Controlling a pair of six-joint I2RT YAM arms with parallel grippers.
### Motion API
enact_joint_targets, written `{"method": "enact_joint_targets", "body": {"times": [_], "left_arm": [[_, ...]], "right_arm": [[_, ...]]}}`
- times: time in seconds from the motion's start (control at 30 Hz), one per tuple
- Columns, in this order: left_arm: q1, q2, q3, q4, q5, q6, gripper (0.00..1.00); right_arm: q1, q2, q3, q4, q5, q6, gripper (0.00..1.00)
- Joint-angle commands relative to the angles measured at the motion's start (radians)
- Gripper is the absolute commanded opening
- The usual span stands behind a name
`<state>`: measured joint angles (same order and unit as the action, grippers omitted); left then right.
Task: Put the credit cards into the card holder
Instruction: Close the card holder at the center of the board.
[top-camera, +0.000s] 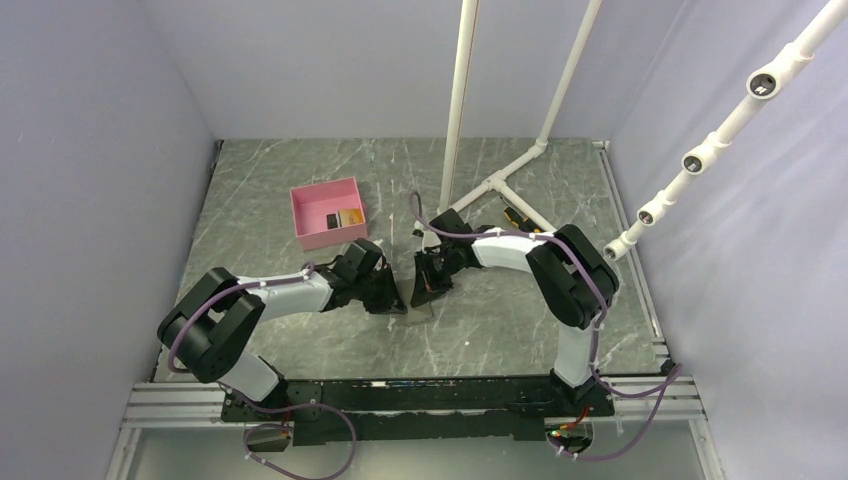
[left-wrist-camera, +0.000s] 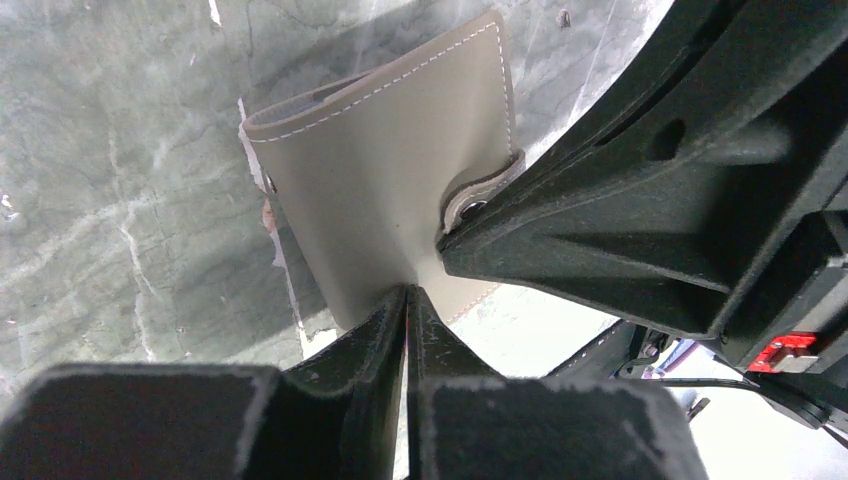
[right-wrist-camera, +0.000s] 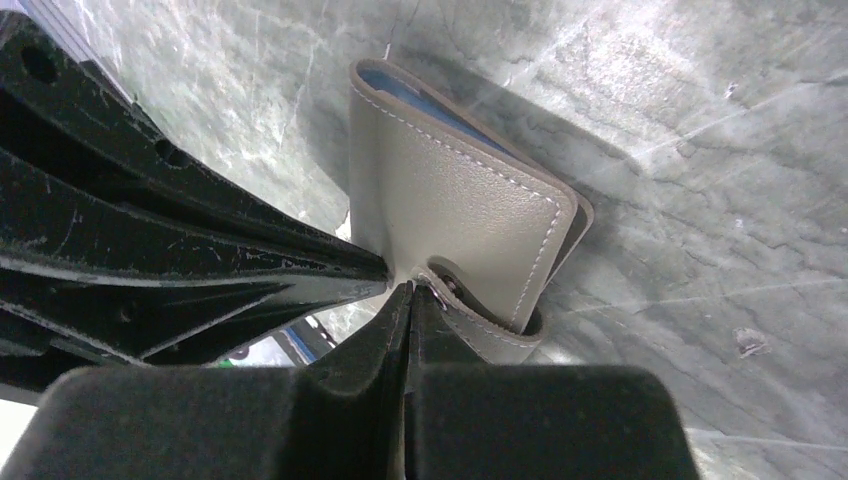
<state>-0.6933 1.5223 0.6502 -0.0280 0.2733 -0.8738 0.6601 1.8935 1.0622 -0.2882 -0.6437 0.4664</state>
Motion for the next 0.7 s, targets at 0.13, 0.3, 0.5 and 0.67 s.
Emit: {"method": "enact_joint_targets", "body": {"times": [0.13,0.3,0.5,0.67], "left_arm": [[-0.009,0.034,-0.025,-0.006,-0.041,0.035,0.11],[-0.009,-0.003,-0.041,-0.023,-0.046,0.036,0.11],[-0.009,-0.058,-0.052,-0.057,-0.057,0.045,0.11],[-0.009,-0.090,-0.060,-0.054,-0.045,0.044,0.11]], "right_arm": [[-0.026,0.181,-0.004,0.036,0.257,0.098,0.00],[-0.054,0.226,-0.090,0.187,0.172,0.204,0.00],[-0.098,0.231,-0.264,0.430,0.091,0.329,0.00],[-0.136,0.257,-0.358,0.595,0.053,0.428,0.00]]}}
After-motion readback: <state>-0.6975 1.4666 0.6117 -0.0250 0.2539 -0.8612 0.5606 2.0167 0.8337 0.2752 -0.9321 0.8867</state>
